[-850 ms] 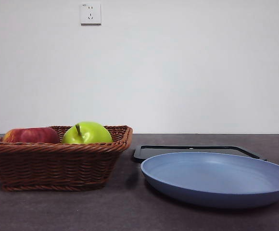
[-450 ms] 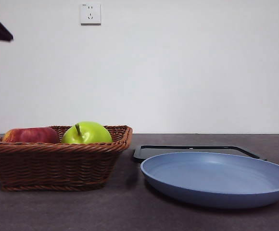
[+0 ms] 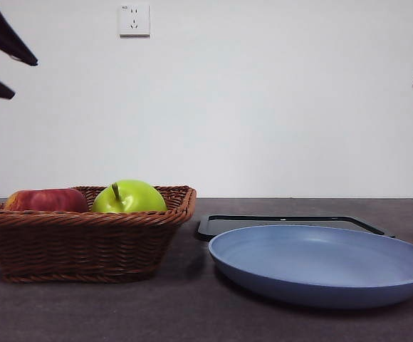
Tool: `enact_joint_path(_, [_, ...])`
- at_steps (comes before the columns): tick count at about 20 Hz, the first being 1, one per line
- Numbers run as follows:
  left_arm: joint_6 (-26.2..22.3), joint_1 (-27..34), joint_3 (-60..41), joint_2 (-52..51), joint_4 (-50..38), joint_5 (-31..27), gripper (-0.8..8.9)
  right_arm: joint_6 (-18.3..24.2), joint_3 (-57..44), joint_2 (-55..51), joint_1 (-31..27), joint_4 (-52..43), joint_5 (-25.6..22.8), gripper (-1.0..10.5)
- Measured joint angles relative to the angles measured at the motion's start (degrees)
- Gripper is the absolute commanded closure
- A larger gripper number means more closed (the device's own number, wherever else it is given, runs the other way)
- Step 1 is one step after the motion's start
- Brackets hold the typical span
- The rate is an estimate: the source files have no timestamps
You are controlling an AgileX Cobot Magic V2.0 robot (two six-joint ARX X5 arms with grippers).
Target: Take the lemon from the basket,put the lemon in the plate,hand out the plate
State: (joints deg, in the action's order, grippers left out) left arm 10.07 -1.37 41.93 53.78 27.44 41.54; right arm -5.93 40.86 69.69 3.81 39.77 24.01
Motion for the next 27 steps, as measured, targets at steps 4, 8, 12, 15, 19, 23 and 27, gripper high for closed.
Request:
enact_joint_path(4, [0.0, 0.0, 0.0, 0.0, 0.0, -0.04, 4.48, -0.13, 0.0, 5.86, 1.79, -5.62, 0.04, 6.2])
enact_joint_path(8, [0.02, 0.0, 0.0, 0.0, 0.0, -0.7, 4.48, -1.49, 0.0, 11.98, 3.48, -9.6, 0.48, 6.4])
enact_joint_path(12, [0.02, 0.0, 0.0, 0.0, 0.0, -0.92, 4.48, -2.45, 0.0, 15.3, 4.07, -11.21, 2.8, 8.5])
enact_joint_path(15, [0.02, 0.0, 0.0, 0.0, 0.0, -0.9, 4.48, -2.84, 0.0, 15.43, 4.04, -11.1, 2.54, 9.4])
enact_joint_path(19, [0.04, 0.0, 0.0, 0.0, 0.0, -0.92, 4.48, -4.59, 0.11, 15.3, 4.0, -11.23, 3.08, 9.4])
enact_joint_path(23, [0.68, -0.39, 0.0, 0.0, 0.0, -1.03, 4.49, -5.03, 0.11, 11.58, 4.0, -7.96, 2.95, 9.4])
enact_joint_path(27, [1.11, -4.46, 3.02, 0.79, 2.8, -6.12, 4.49, -4.98, 0.11, 3.37, 4.0, -3.41, 2.38, 9.4])
